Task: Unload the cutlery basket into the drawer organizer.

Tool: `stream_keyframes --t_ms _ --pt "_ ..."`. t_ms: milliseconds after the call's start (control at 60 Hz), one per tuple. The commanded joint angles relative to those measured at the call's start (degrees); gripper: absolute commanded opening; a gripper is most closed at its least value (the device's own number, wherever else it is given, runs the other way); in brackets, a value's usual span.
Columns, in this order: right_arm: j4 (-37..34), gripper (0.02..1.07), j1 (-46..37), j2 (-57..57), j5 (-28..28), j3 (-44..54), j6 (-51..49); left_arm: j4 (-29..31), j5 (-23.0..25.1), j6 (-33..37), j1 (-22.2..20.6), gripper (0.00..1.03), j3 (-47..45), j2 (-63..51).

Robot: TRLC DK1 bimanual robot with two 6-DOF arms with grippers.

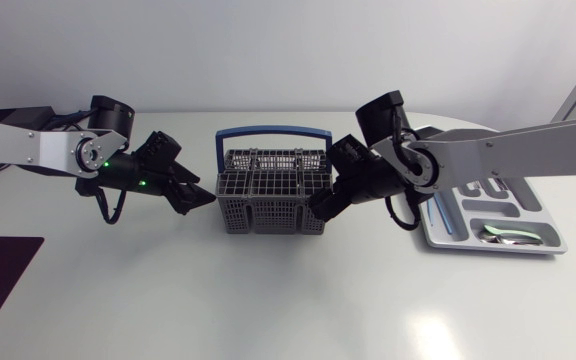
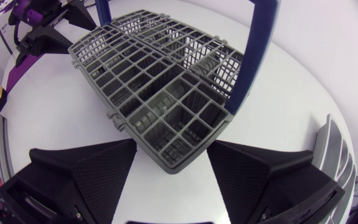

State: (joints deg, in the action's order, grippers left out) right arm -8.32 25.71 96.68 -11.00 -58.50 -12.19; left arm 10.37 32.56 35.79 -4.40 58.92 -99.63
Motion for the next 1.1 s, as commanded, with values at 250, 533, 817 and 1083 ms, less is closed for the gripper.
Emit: stream_keyframes --t_ms 250,533,817,1083 --pt "0.49 0.86 0.39 -2.82 2.13 2.6 -0.65 -0.53 0.4 -0.46 1.68 0.95 -1.08 2.52" --pt "0.49 0.96 -2.6 -16.97 5.29 11.21 -3.11 -0.44 0.58 -2.22 6.51 0.98 -6.71 13.59" --pt "-0.03 1.02 -8.49 -29.89 5.82 17.89 -5.74 0.18 0.67 -4.77 12.23 0.99 -11.89 24.93" --pt "1.11 1.02 -13.23 -43.25 7.93 24.93 -6.89 0.62 0.58 -7.75 16.88 0.99 -16.55 34.42"
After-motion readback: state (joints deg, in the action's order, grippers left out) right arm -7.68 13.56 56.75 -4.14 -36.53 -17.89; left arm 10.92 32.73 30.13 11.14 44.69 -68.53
